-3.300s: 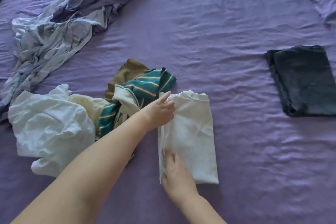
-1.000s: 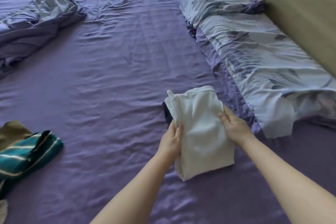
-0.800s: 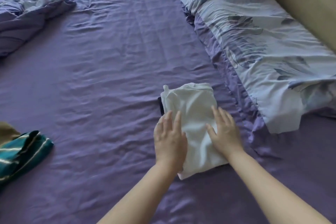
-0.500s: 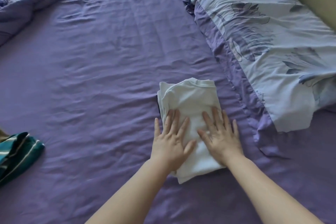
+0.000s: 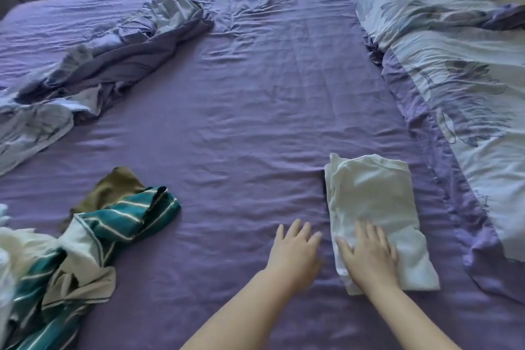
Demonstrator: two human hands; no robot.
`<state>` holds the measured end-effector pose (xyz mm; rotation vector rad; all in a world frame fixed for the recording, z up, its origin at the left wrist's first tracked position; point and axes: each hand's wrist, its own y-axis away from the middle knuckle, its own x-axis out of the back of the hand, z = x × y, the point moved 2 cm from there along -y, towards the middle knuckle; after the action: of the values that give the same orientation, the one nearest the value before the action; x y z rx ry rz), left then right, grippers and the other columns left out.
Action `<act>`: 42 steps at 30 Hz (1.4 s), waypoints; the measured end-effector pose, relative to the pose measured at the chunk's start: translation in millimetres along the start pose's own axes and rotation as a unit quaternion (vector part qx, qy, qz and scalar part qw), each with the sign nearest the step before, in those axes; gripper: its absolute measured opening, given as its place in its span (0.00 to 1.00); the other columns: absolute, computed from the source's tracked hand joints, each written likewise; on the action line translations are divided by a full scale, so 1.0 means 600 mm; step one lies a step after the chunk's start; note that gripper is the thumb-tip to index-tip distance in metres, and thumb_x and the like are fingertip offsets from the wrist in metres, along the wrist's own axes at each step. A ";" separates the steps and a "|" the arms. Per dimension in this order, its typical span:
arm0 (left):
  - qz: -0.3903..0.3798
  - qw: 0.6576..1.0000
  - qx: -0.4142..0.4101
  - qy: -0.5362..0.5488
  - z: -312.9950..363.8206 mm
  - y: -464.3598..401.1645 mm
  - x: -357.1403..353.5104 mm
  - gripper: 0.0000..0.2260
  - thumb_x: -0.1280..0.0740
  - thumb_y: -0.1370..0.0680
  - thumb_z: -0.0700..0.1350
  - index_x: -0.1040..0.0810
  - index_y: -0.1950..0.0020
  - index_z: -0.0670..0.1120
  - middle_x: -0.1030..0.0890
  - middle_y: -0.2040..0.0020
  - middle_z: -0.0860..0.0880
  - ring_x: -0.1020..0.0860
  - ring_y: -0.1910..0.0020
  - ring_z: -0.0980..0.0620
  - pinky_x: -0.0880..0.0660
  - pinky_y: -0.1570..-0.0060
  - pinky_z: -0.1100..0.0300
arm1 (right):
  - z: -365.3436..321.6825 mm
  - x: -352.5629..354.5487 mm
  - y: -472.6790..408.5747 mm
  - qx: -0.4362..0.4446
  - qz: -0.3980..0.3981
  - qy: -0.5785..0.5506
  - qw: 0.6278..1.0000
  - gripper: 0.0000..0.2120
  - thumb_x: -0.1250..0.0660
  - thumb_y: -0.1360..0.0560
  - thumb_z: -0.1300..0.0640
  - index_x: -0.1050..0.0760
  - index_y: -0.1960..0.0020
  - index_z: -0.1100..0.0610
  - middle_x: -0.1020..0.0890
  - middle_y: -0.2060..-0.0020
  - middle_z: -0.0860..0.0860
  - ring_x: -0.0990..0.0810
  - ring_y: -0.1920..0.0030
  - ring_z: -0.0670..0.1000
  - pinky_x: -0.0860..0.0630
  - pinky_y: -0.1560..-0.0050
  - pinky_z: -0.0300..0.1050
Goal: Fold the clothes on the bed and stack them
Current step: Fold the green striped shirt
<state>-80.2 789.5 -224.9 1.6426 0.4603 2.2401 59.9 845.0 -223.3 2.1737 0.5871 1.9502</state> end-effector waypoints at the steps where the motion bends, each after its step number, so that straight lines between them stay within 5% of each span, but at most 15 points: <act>1: -0.006 1.000 0.028 0.000 -0.024 0.027 -0.001 0.25 0.43 0.20 0.52 0.44 0.25 0.48 0.44 0.24 0.45 0.51 0.24 0.45 0.51 0.28 0.41 | -0.027 -0.003 0.015 0.013 -0.008 -0.001 1.000 0.30 0.46 0.23 0.39 0.43 0.26 0.51 0.41 0.26 0.51 0.45 0.26 0.53 0.44 0.29 0.53; 9: 0.004 0.983 0.183 0.022 -0.226 0.242 0.004 0.23 0.45 0.19 0.53 0.41 0.26 0.49 0.38 0.27 0.47 0.49 0.24 0.46 0.50 0.28 0.44 | -0.251 -0.042 0.127 0.154 -0.056 0.055 0.985 0.28 0.48 0.22 0.38 0.44 0.26 0.47 0.43 0.25 0.47 0.49 0.24 0.48 0.49 0.27 0.53; 14: 0.080 0.959 0.271 0.002 -0.355 0.354 0.021 0.22 0.44 0.20 0.51 0.41 0.26 0.50 0.48 0.23 0.45 0.55 0.24 0.46 0.53 0.26 0.45 | -0.391 -0.074 0.180 0.224 -0.072 0.030 0.971 0.27 0.48 0.22 0.39 0.45 0.26 0.48 0.44 0.24 0.47 0.50 0.24 0.48 0.50 0.27 0.50; 20: 0.177 0.892 0.414 0.045 -0.485 0.445 0.033 0.28 0.40 0.22 0.51 0.48 0.24 0.53 0.55 0.22 0.45 0.57 0.24 0.46 0.55 0.27 0.48 | -0.543 -0.096 0.214 0.336 -0.064 -0.001 0.940 0.27 0.45 0.21 0.44 0.45 0.25 0.50 0.46 0.24 0.49 0.49 0.24 0.49 0.44 0.28 0.45; 25: 0.159 0.922 0.351 0.050 -0.567 0.460 0.022 0.33 0.41 0.21 0.44 0.58 0.23 0.57 0.62 0.23 0.47 0.59 0.24 0.46 0.54 0.25 0.50 | -0.664 -0.117 0.227 0.375 -0.047 -0.018 0.926 0.24 0.41 0.22 0.45 0.39 0.28 0.50 0.37 0.27 0.48 0.42 0.27 0.50 0.36 0.33 0.47; 29: 0.180 0.951 0.245 0.053 -0.609 0.428 0.044 0.34 0.40 0.23 0.41 0.54 0.24 0.62 0.62 0.22 0.49 0.56 0.24 0.49 0.51 0.27 0.51 | -0.725 -0.146 0.239 0.279 -0.048 -0.074 0.956 0.15 0.39 0.23 0.46 0.29 0.40 0.53 0.23 0.43 0.50 0.28 0.41 0.54 0.28 0.44 0.49; 33: 0.214 0.953 0.213 0.031 -0.627 0.407 0.075 0.17 0.39 0.23 0.41 0.28 0.35 0.51 0.40 0.25 0.47 0.47 0.26 0.50 0.44 0.31 0.55 | -0.736 -0.156 0.248 0.199 -0.063 -0.196 0.958 0.07 0.41 0.23 0.54 0.27 0.49 0.55 0.20 0.52 0.53 0.23 0.50 0.56 0.26 0.50 0.51; 36: 0.262 0.951 0.162 0.021 -0.627 0.415 0.096 0.09 0.40 0.22 0.42 0.24 0.44 0.46 0.25 0.39 0.49 0.36 0.31 0.48 0.38 0.33 0.54 | -0.723 -0.130 0.258 0.189 -0.025 -0.271 0.944 0.04 0.45 0.21 0.58 0.33 0.51 0.58 0.21 0.59 0.55 0.22 0.55 0.61 0.29 0.60 0.50; 39: 0.307 0.940 0.124 0.083 -0.598 0.433 0.146 0.06 0.40 0.21 0.44 0.26 0.47 0.46 0.19 0.51 0.47 0.22 0.50 0.44 0.30 0.54 0.53 | -0.701 -0.066 0.266 0.217 0.016 -0.287 0.933 0.03 0.47 0.20 0.58 0.35 0.50 0.55 0.25 0.61 0.51 0.22 0.56 0.62 0.32 0.62 0.49; 42: 0.330 0.930 0.136 0.087 -0.552 0.449 0.217 0.06 0.43 0.19 0.48 0.29 0.46 0.50 0.18 0.56 0.49 0.20 0.60 0.44 0.36 0.66 0.57 | -0.676 0.020 0.279 0.227 0.031 -0.337 0.913 0.04 0.45 0.20 0.55 0.33 0.50 0.53 0.21 0.64 0.52 0.21 0.64 0.59 0.25 0.64 0.54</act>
<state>-452.8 583.7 -89.8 1.9620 0.2936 2.9388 -307.0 641.5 -94.6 2.9386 0.9000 0.9987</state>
